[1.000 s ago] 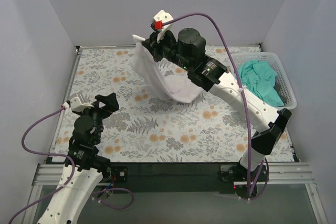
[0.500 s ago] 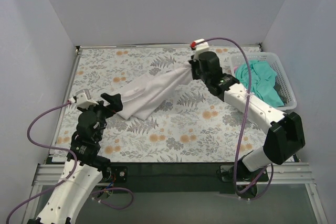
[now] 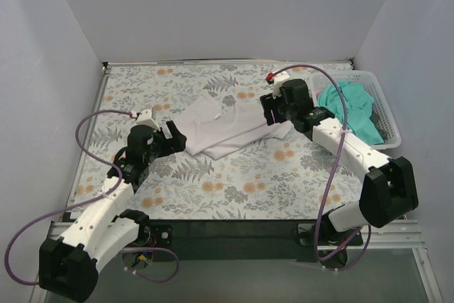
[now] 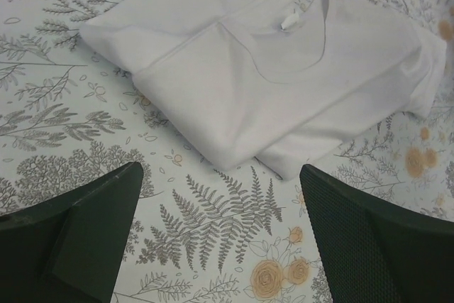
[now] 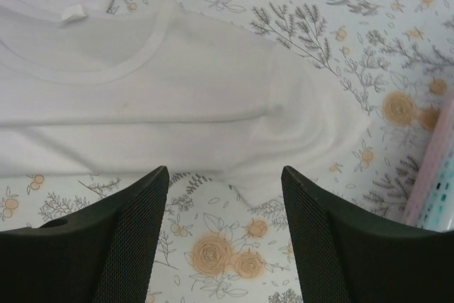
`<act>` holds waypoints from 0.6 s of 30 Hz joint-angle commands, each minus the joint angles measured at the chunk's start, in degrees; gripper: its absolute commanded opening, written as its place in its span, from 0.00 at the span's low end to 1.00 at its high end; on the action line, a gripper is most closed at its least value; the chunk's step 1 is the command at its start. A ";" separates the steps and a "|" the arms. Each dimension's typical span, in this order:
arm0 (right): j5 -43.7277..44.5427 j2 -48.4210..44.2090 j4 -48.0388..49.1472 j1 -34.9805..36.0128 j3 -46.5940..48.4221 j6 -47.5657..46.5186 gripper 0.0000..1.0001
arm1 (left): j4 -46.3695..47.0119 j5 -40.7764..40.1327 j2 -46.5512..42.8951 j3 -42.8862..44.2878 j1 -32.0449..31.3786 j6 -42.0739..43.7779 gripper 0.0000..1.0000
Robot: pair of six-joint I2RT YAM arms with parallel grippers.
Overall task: Fold and stack the t-shirts
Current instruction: Move the tshirt to the center of the board
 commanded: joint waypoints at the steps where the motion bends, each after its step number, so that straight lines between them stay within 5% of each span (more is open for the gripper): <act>1: -11.55 4.45 1.84 -1.00 4.94 -10.41 0.59 | 0.56 7.44 7.82 7.47 -0.17 6.11 0.85; 5: -20.46 14.10 0.96 -5.65 12.66 -12.54 0.55 | -0.32 9.29 20.82 15.20 0.09 14.54 0.84; 10: -23.98 26.31 -1.85 -7.95 21.72 -14.74 0.47 | 0.56 14.11 35.93 23.55 2.81 15.18 0.81; 18: -24.87 39.08 -3.00 -9.97 30.70 -15.00 0.46 | 0.83 15.09 43.17 27.35 3.87 15.80 0.79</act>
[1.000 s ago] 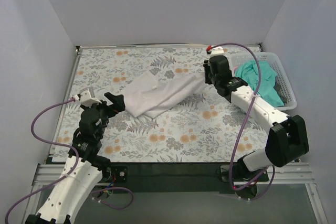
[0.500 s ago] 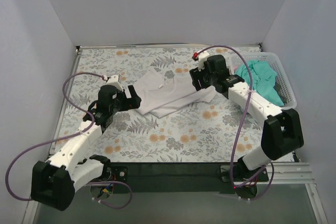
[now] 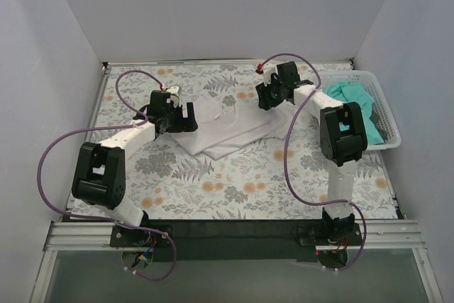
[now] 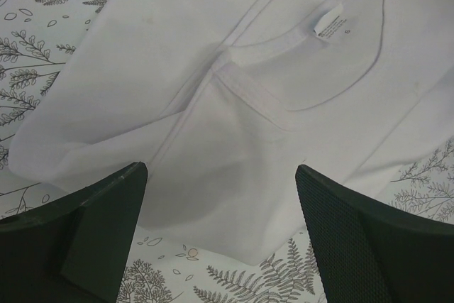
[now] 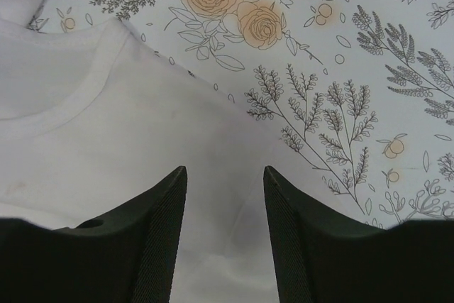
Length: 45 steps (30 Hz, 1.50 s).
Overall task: Fold and stack the t-shirts
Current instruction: Move the tshirt to the center of the board, then flatten the tshirt out
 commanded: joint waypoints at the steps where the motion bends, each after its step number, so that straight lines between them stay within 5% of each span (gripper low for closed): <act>1: -1.53 3.00 -0.94 -0.14 4.19 -1.41 0.47 | 0.43 2.13 -0.21 2.30 0.07 1.17 0.79; 9: 1.81 6.70 -1.03 -0.14 4.28 -2.29 0.47 | 0.52 0.64 -3.89 -1.21 0.07 -6.89 0.82; 12: 2.08 6.00 -1.12 0.04 2.70 -1.94 0.35 | 0.61 -1.11 -8.55 -4.72 0.07 -10.42 0.83; 15: 1.56 3.64 -1.56 0.30 0.77 -0.71 0.02 | 0.26 -3.75 -13.30 -8.67 0.07 -15.25 0.83; 23: 2.86 -9.90 -1.82 4.16 -3.80 4.38 0.01 | -0.53 -5.95 -21.30 -17.12 0.07 -24.40 0.83; 30: -3.60 -21.50 -1.21 21.90 -8.90 16.06 0.01 | -5.26 -16.48 -29.38 -17.83 0.24 -27.83 0.83; 35: -13.37 -20.20 0.20 38.78 -10.05 20.30 0.01 | -13.18 -24.66 -38.33 -18.35 0.60 -33.63 0.83; 38: -20.85 -19.40 -1.20 41.87 -9.08 19.51 0.16 | -17.57 -25.03 -43.86 -20.01 0.68 -35.12 0.83; 42: -11.58 -23.53 -2.79 36.81 -11.62 16.96 0.48 | -19.08 -22.84 -48.63 -22.30 0.68 -35.57 0.83; 45: -6.55 -23.89 -2.70 29.08 -13.03 17.22 0.51 | -17.77 -16.98 -47.68 -23.27 0.68 -35.31 0.83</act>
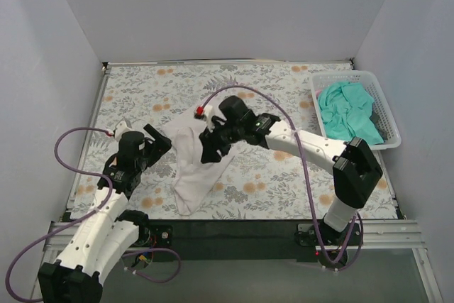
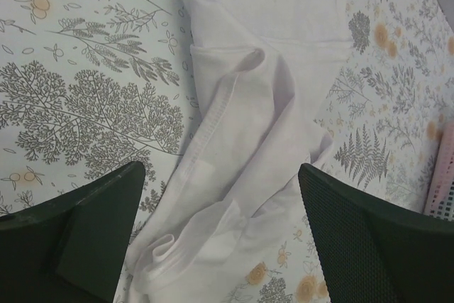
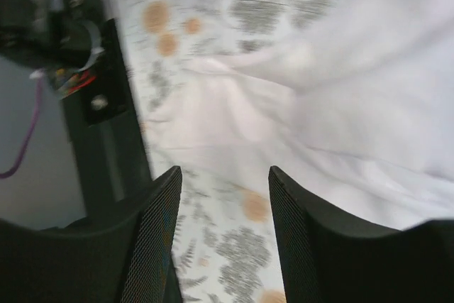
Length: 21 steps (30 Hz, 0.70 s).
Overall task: Fold and stack the t-shirts
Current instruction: Flatten the tshirt out
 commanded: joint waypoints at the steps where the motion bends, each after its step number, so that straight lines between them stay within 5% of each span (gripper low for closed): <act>1: 7.82 -2.36 0.05 -10.60 -0.69 0.24 0.51 | -0.65 6.02 1.78 -1.68 0.29 -0.31 0.83; 5: 10.12 4.39 0.84 -17.02 2.38 0.50 0.47 | 4.09 14.90 11.09 -1.16 0.12 1.88 0.83; 10: 8.63 12.75 3.04 -19.67 7.74 0.24 0.40 | 8.05 14.40 20.86 1.56 -1.11 4.61 0.83; 14: 2.14 17.67 4.18 -19.49 9.86 1.29 0.43 | 10.42 11.58 26.21 3.76 -1.20 5.93 0.78; 21: 3.00 19.79 6.47 -18.79 6.97 6.30 0.52 | 13.51 11.76 32.20 4.03 -1.47 7.07 0.68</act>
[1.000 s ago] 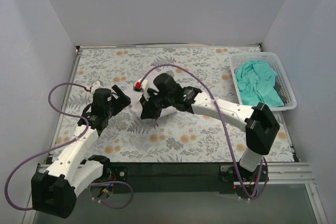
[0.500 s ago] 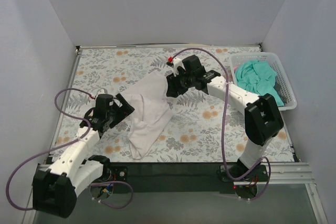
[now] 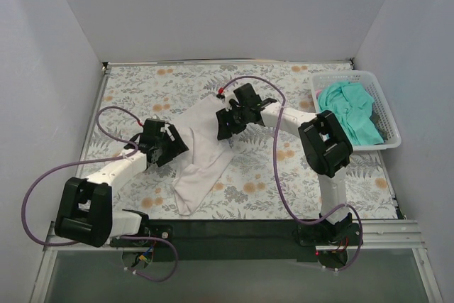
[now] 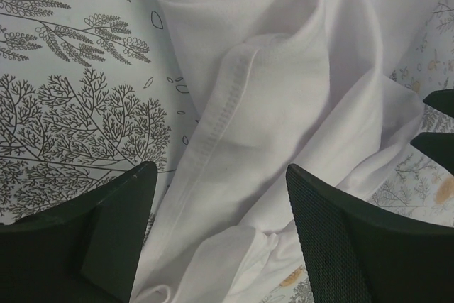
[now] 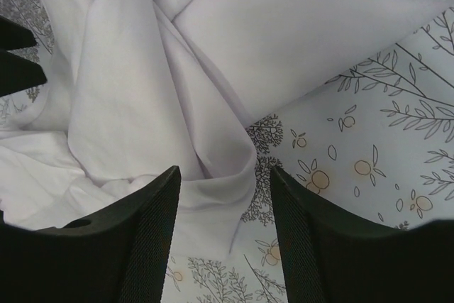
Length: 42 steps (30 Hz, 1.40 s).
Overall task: Fold and stack the t-shirts
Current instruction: Flatten the tshirt out
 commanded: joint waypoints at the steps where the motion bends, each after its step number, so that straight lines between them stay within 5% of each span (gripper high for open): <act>1: -1.63 -0.16 4.74 0.16 -0.23 4.31 0.52 | 2.56 -0.49 1.65 1.32 -0.26 1.59 0.67; 9: -0.32 1.33 6.51 0.34 -2.51 7.40 0.50 | 5.37 -0.57 6.22 2.90 -0.35 2.20 0.60; 12: 0.65 1.25 6.86 0.42 -3.04 7.49 0.42 | 6.07 -0.58 7.98 3.60 -0.35 2.03 0.52; 18: 1.88 0.37 7.12 0.34 -4.62 6.61 0.05 | 6.60 -0.31 9.83 4.57 -0.35 1.50 0.00; 23: 11.26 -8.05 6.95 -2.90 -12.25 6.34 0.01 | 1.78 -10.22 8.77 8.42 0.43 4.22 0.00; 30: 16.40 -27.90 2.30 -6.61 -24.48 6.87 0.01 | -1.22 -10.95 10.52 14.06 7.90 7.91 0.00; 35: 15.75 -37.59 2.19 -5.99 -36.78 11.97 0.01 | -0.08 -8.48 19.21 20.73 8.44 11.16 0.00; 42: 23.94 -40.77 2.38 -6.08 -42.16 16.28 0.01 | -1.31 -11.04 36.18 43.72 9.75 16.70 0.00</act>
